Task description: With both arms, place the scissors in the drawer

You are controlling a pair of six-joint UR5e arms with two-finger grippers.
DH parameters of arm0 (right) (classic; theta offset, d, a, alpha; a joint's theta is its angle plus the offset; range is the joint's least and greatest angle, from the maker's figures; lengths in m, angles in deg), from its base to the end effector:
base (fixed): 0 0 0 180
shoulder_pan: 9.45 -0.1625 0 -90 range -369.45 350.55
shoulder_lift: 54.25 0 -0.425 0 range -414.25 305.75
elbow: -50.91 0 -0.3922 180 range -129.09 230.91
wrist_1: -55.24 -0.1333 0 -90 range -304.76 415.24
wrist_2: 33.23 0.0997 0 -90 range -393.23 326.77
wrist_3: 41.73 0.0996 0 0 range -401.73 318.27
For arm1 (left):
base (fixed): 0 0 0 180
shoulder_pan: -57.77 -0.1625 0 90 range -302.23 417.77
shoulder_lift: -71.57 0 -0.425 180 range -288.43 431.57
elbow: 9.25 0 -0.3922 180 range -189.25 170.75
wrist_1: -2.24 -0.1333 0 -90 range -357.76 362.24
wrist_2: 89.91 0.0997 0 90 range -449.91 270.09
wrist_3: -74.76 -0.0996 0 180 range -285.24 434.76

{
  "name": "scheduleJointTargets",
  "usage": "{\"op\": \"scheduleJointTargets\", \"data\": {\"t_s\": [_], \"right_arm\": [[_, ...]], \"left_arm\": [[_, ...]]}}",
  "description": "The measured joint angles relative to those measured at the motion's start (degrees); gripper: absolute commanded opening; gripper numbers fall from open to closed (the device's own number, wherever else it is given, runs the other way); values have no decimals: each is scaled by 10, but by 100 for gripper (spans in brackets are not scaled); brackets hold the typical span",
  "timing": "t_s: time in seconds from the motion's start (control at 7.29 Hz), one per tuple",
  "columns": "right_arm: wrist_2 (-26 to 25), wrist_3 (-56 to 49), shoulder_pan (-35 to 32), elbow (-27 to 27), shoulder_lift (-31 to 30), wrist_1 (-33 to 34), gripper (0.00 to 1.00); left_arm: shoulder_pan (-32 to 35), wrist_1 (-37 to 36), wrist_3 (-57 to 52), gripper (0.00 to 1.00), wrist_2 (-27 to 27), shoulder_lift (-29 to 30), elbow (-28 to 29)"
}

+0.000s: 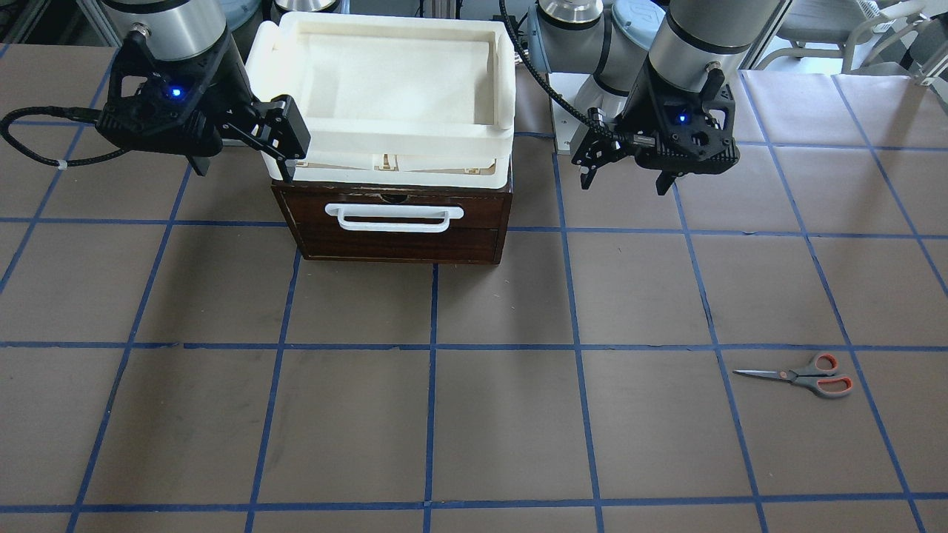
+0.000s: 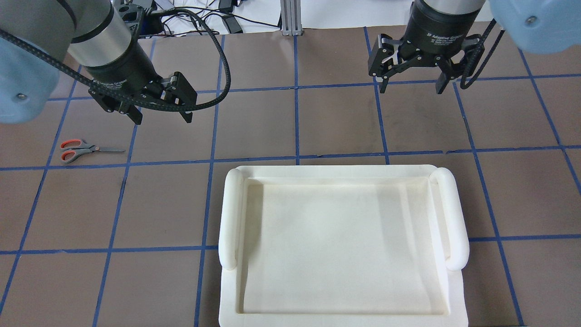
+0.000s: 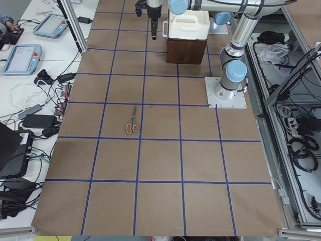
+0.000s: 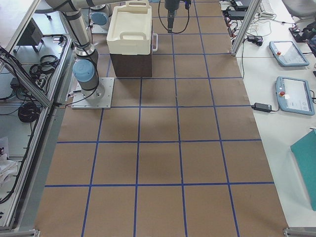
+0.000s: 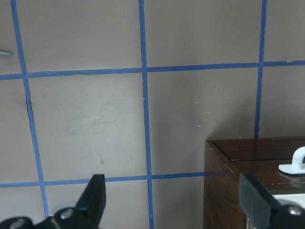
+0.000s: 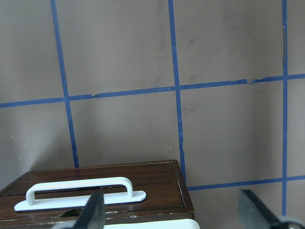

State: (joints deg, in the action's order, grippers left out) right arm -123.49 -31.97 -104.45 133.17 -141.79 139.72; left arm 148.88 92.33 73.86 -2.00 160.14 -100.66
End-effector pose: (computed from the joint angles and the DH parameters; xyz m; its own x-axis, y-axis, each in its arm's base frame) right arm 0.1766 -0.4945 0.5232 -0.9965 0.0830 0.0052 0.0830 0.9965 0.0034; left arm -0.1462 -0.4784 0.4878 -0.9987 0.0350 0.0365 0.0351 0.9994 0.0006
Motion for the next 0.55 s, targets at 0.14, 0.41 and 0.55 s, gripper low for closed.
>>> {"op": "scheduleJointTargets", "data": {"t_s": [0.14,0.41,0.55], "right_arm": [[0,0,0,0,0,-1,100],[4,-1,0,0,-2,1,100],[8,-1,0,0,-3,10,100]], "left_arm": [[-1,0,-3,100,0,1,0],[-13,0,-23,100,6,2,0],[-35,-9,-76,100,27,9,0]]}}
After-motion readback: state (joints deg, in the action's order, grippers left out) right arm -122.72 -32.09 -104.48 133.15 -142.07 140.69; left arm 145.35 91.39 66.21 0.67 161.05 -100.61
